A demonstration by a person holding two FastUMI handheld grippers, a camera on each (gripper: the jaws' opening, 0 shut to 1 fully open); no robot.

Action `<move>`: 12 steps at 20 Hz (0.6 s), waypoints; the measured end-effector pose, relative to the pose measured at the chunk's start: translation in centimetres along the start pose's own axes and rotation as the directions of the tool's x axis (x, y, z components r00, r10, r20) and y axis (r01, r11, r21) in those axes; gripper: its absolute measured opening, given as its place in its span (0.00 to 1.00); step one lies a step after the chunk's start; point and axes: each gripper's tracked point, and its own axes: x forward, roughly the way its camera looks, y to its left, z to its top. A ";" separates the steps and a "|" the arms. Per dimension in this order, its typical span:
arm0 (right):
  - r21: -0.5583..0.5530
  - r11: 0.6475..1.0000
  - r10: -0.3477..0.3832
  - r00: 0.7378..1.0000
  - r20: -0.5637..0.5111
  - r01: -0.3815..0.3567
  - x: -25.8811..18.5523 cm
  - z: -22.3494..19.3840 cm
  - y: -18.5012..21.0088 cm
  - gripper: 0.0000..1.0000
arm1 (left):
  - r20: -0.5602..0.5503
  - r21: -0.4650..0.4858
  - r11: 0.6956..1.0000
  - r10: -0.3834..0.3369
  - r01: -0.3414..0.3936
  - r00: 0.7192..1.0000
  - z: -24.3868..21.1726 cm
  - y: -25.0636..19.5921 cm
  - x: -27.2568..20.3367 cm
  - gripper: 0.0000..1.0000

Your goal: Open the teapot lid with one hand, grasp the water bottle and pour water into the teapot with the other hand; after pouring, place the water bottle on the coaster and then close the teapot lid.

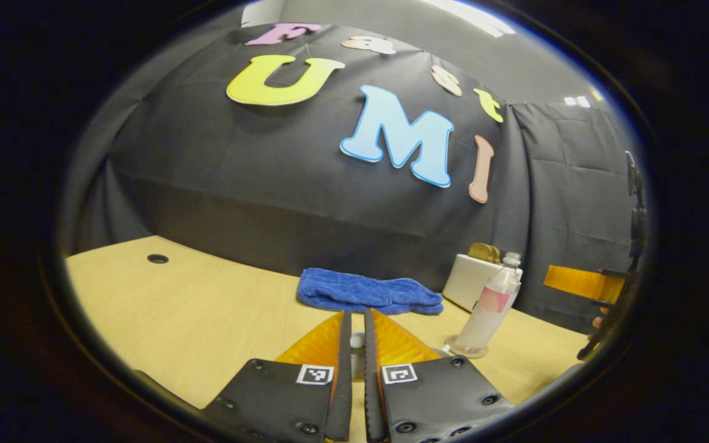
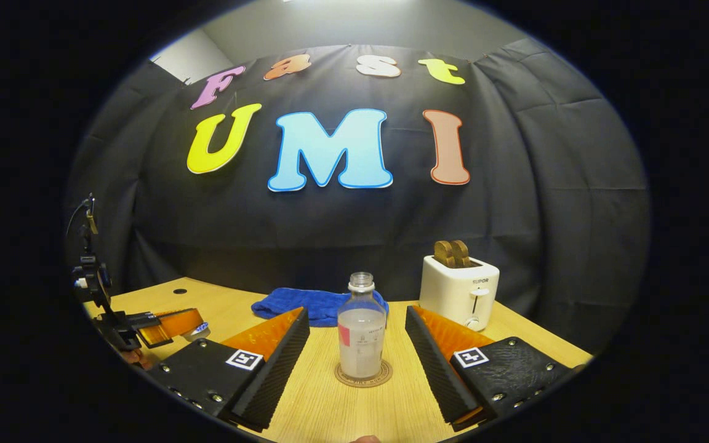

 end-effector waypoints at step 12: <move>-0.026 0.999 -0.035 0.996 -0.077 0.033 -2.8 -5.9 -1.3 0.97 | 0.012 0.024 1.000 -0.006 0.006 1.000 0.5 -1.2 -0.3 0.18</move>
